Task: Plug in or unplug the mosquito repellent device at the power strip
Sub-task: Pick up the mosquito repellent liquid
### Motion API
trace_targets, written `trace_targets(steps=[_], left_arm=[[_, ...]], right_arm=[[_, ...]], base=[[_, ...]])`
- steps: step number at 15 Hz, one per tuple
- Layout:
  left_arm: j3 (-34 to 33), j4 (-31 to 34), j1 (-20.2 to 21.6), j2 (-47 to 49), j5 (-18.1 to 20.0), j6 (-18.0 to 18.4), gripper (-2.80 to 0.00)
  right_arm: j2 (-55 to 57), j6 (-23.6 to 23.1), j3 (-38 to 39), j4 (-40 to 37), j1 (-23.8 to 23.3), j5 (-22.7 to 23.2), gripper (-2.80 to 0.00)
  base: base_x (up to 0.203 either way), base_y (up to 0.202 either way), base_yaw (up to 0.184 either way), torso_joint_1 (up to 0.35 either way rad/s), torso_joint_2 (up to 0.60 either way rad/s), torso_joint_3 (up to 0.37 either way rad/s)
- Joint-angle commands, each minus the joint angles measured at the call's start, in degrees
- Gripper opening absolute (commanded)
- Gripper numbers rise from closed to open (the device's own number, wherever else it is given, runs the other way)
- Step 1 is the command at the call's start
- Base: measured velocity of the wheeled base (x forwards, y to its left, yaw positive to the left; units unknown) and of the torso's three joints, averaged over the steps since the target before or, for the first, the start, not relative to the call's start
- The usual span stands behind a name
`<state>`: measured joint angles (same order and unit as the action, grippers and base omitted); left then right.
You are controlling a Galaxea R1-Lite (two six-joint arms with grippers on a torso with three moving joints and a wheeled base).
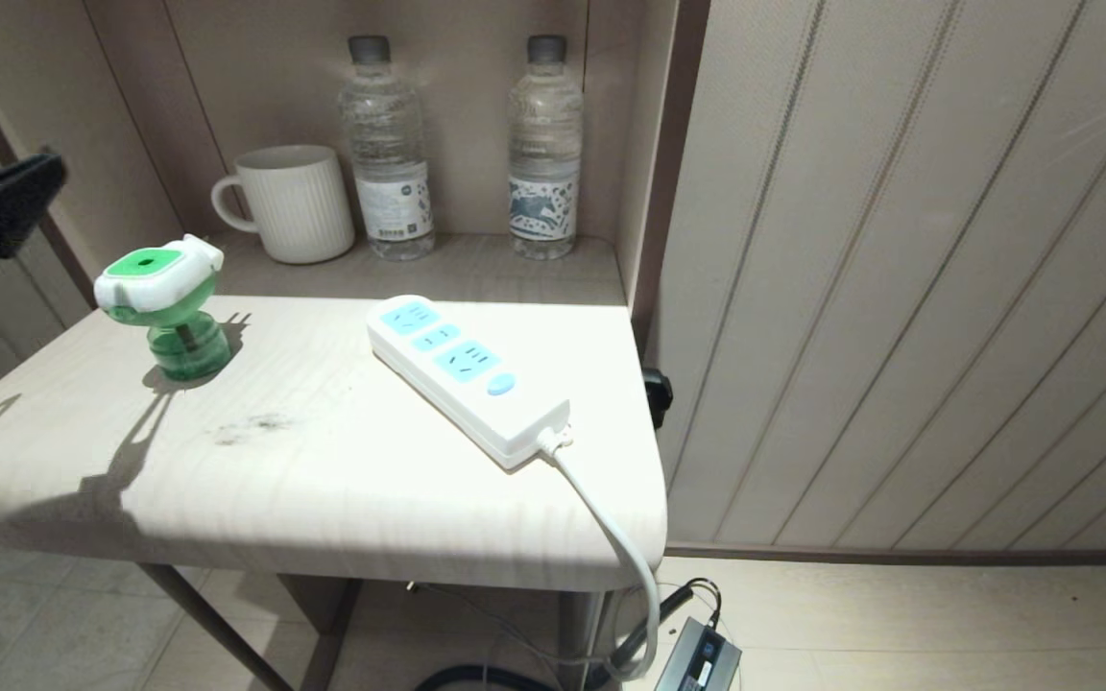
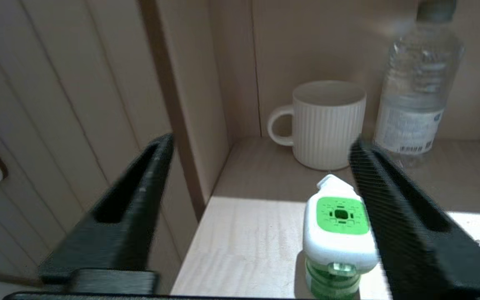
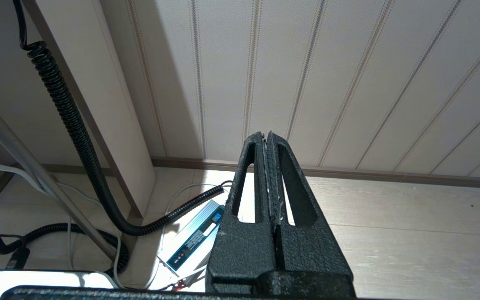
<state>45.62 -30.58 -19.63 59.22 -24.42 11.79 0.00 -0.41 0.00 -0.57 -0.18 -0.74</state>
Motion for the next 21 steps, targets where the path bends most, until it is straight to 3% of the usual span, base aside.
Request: trace_targets(steps=[1, 5, 7, 8, 10, 12, 13, 15, 16, 19, 21], left_arm=[[1.38, 5.06, 0.02, -8.00, -1.17, 0.09, -2.80], [1.39, 28.35, 0.03, -27.63, -4.86, -0.02, -2.80], [-1.01, 37.83, 0.23, -36.69, -10.28, -0.18, -2.80], [-4.41, 40.32, 0.72, -40.43, -14.13, -0.48, -2.80], [-14.48, 40.61, 1.83, -42.68, -22.72, -5.08, -2.80], [-21.86, 38.32, 2.66, -43.05, -25.71, -8.19, -2.80], [-24.45, 37.81, 4.12, -43.10, -26.05, -8.77, -2.80], [-28.57, 36.92, 12.73, -43.52, -25.13, -9.36, -2.80], [-32.11, 35.99, 16.75, -44.90, -22.16, -9.58, -2.80], [-37.60, 35.92, 19.03, -52.41, -11.48, -9.65, -2.80], [-38.90, 38.50, 19.26, -53.91, -11.89, -10.17, -2.80]], right_arm=[[0.09, -0.02, 0.00, -0.01, 0.01, -0.05, -2.80], [0.09, -0.02, 0.00, -0.04, 0.01, -0.05, -2.80], [0.09, -0.02, 0.00, 0.01, 0.01, -0.05, -2.80], [0.09, -0.02, 0.00, 0.05, 0.01, -0.05, -2.80], [0.09, -0.02, 0.00, 0.05, 0.01, -0.05, -2.80], [0.09, -0.02, 0.00, 0.05, 0.01, -0.05, -2.80], [0.09, -0.02, 0.00, 0.05, 0.01, 0.01, -2.80], [0.09, -0.02, 0.00, 0.02, 0.01, -0.05, -2.80], [0.09, -0.02, 0.00, 0.05, 0.01, -0.05, -2.80], [0.09, -0.02, 0.00, 0.05, 0.01, -0.02, -2.80], [0.09, -0.02, 0.00, -0.04, 0.01, -0.05, -2.80]], base=[[0.000, 0.000, 0.000, 0.000, 0.00, 0.000], [0.000, 0.000, 0.000, 0.000, 0.00, 0.000], [0.000, 0.000, 0.000, 0.000, 0.00, 0.000], [0.000, 0.000, 0.000, 0.000, 0.00, 0.000], [0.000, 0.000, 0.000, 0.000, 0.00, 0.000], [0.000, 0.000, 0.000, 0.000, 0.00, 0.000], [0.000, 0.000, 0.000, 0.000, 0.00, 0.000], [0.000, 0.000, 0.000, 0.000, 0.00, 0.000], [0.000, 0.000, 0.000, 0.000, 0.00, 0.000], [0.000, 0.000, 0.000, 0.000, 0.00, 0.000], [0.000, 0.000, 0.000, 0.000, 0.00, 0.000]])
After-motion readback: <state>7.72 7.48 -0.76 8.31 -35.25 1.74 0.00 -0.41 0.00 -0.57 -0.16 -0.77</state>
